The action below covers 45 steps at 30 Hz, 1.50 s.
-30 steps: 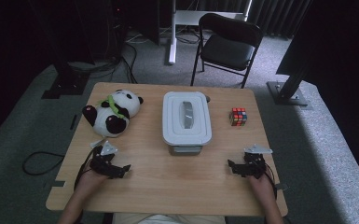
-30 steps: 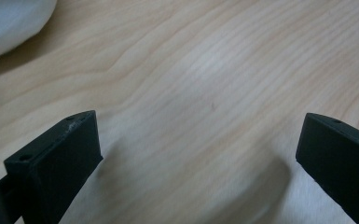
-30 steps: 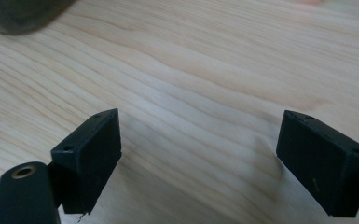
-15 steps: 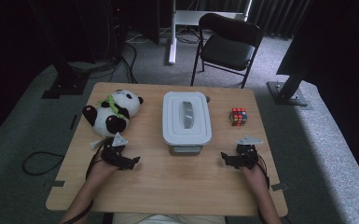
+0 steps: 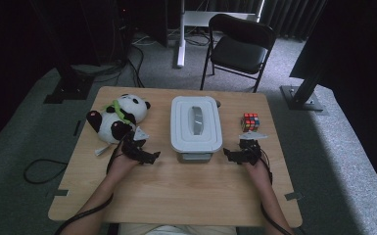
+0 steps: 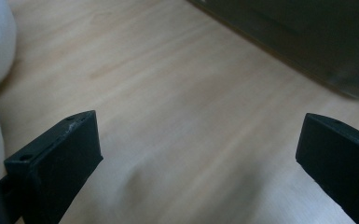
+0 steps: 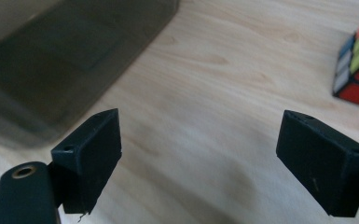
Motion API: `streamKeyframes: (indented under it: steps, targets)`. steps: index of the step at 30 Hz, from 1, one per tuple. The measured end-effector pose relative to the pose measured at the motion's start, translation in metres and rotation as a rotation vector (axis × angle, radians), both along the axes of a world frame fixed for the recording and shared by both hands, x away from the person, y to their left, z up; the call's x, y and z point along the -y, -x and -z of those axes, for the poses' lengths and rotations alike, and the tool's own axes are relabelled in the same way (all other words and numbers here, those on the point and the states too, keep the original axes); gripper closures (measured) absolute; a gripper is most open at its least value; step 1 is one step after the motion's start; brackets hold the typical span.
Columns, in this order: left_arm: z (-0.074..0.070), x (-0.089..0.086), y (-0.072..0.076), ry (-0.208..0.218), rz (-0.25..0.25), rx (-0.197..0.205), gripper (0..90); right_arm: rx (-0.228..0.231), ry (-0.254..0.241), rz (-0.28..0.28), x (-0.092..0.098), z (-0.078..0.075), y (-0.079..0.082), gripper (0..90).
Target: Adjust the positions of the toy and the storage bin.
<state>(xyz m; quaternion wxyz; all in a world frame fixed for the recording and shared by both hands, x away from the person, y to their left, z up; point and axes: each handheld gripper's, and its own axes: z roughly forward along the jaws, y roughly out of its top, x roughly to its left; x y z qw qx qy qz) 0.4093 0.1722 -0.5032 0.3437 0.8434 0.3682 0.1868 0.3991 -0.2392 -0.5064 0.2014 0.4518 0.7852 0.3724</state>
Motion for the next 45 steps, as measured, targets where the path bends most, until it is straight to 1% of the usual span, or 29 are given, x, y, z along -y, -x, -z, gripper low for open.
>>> streamKeyframes:
  steps: [2, 3, 4, 6, 7, 8, 9, 10, 11, 13, 15, 16, 17, 18, 20, 22, 24, 25, 27, 29, 31, 32, 33, 36, 38, 40, 42, 45]
  targets:
    - [-0.001, 0.003, -0.005, -0.005, -0.002, 0.001, 0.6, -0.001, -0.006, -0.006, -0.003, 0.000, -0.005, 13.6]
    - [-0.001, 0.003, -0.005, -0.005, -0.002, 0.001, 0.6, -0.001, -0.006, -0.006, -0.003, 0.000, -0.005, 13.6]
    - [-0.001, 0.006, -0.007, -0.009, 0.002, 0.000, 0.6, -0.002, -0.011, -0.012, -0.005, 0.000, -0.009, 13.6]
    - [-0.001, 0.012, -0.013, -0.013, 0.011, 0.002, 0.6, 0.000, -0.012, -0.016, -0.006, 0.000, -0.013, 13.6]
    - [-0.001, 0.012, -0.013, -0.013, 0.011, 0.002, 0.6, 0.001, -0.014, -0.019, -0.006, -0.001, -0.015, 13.7]
    - [-0.001, 0.016, -0.019, -0.021, 0.001, 0.005, 0.6, 0.003, -0.014, -0.017, -0.007, -0.002, -0.018, 13.6]
    - [-0.001, 0.016, -0.019, -0.021, 0.001, 0.005, 0.6, 0.007, -0.015, -0.017, -0.007, -0.003, -0.020, 13.6]
    - [-0.002, 0.018, -0.023, -0.006, -0.005, 0.007, 0.6, 0.007, -0.015, -0.017, -0.007, -0.003, -0.020, 13.6]
    - [-0.002, 0.020, -0.027, 0.000, -0.008, 0.001, 0.6, 0.009, -0.023, -0.015, -0.006, -0.004, -0.022, 13.6]
    - [-0.003, 0.024, -0.033, -0.003, -0.009, 0.002, 0.6, 0.013, -0.037, -0.014, -0.007, -0.007, -0.027, 13.7]
    - [-0.004, 0.026, -0.039, -0.009, -0.013, 0.003, 0.6, 0.015, -0.041, -0.015, -0.008, -0.009, -0.030, 13.7]
    - [-0.004, 0.026, -0.039, -0.009, -0.013, 0.003, 0.6, 0.015, -0.041, -0.015, -0.008, -0.009, -0.030, 13.7]
    - [-0.005, 0.028, -0.045, -0.006, -0.016, 0.003, 0.6, 0.018, -0.039, -0.015, -0.009, -0.009, -0.032, 13.6]
    - [-0.006, 0.028, -0.047, 0.000, -0.025, 0.009, 0.6, 0.022, -0.044, -0.013, -0.010, -0.009, -0.036, 13.7]
    - [-0.008, 0.027, -0.053, 0.029, -0.038, 0.015, 0.6, 0.027, -0.048, -0.005, -0.013, -0.008, -0.039, 13.6]
    - [-0.010, 0.027, -0.058, 0.048, -0.055, 0.020, 0.6, 0.026, -0.062, 0.002, -0.015, -0.006, -0.042, 13.7]
    - [-0.012, 0.028, -0.062, 0.049, -0.067, 0.027, 0.6, 0.029, -0.062, 0.010, -0.017, -0.004, -0.046, 13.7]
    - [-0.012, 0.029, -0.063, 0.044, -0.068, 0.026, 0.6, 0.027, -0.062, 0.012, -0.019, -0.003, -0.047, 13.7]
    - [-0.013, 0.032, -0.065, 0.022, -0.079, 0.031, 0.6, 0.029, -0.057, 0.010, -0.021, -0.002, -0.049, 13.7]
    - [-0.013, 0.034, -0.067, 0.015, -0.087, 0.033, 0.6, 0.027, -0.065, 0.001, -0.023, -0.002, -0.052, 13.7]
    - [-0.013, 0.037, -0.069, 0.004, -0.089, 0.039, 0.6, 0.029, -0.068, 0.004, -0.023, -0.002, -0.053, 13.6]
    - [-0.013, 0.038, -0.070, 0.002, -0.092, 0.034, 0.6, 0.027, -0.075, 0.008, -0.024, -0.002, -0.054, 13.6]
    - [-0.012, 0.039, -0.071, 0.012, -0.086, 0.032, 0.6, 0.028, -0.080, 0.006, -0.023, -0.003, -0.055, 13.6]
    - [-0.013, 0.044, -0.071, 0.010, -0.070, 0.036, 0.6, 0.022, -0.096, -0.004, -0.024, -0.004, -0.055, 13.8]
    - [-0.013, 0.047, -0.071, -0.006, -0.076, 0.045, 0.6, 0.025, -0.095, -0.001, -0.025, -0.006, -0.054, 13.9]
    - [-0.013, 0.047, -0.072, -0.004, -0.079, 0.037, 0.6, 0.025, -0.098, -0.003, -0.024, -0.007, -0.054, 14.0]
    - [-0.015, 0.048, -0.070, -0.008, -0.081, 0.038, 0.6, 0.026, -0.113, -0.009, -0.023, -0.008, -0.053, 14.4]
    - [-0.017, 0.049, -0.069, -0.016, -0.082, 0.041, 0.6, 0.032, -0.118, -0.012, -0.023, -0.009, -0.051, 15.3]
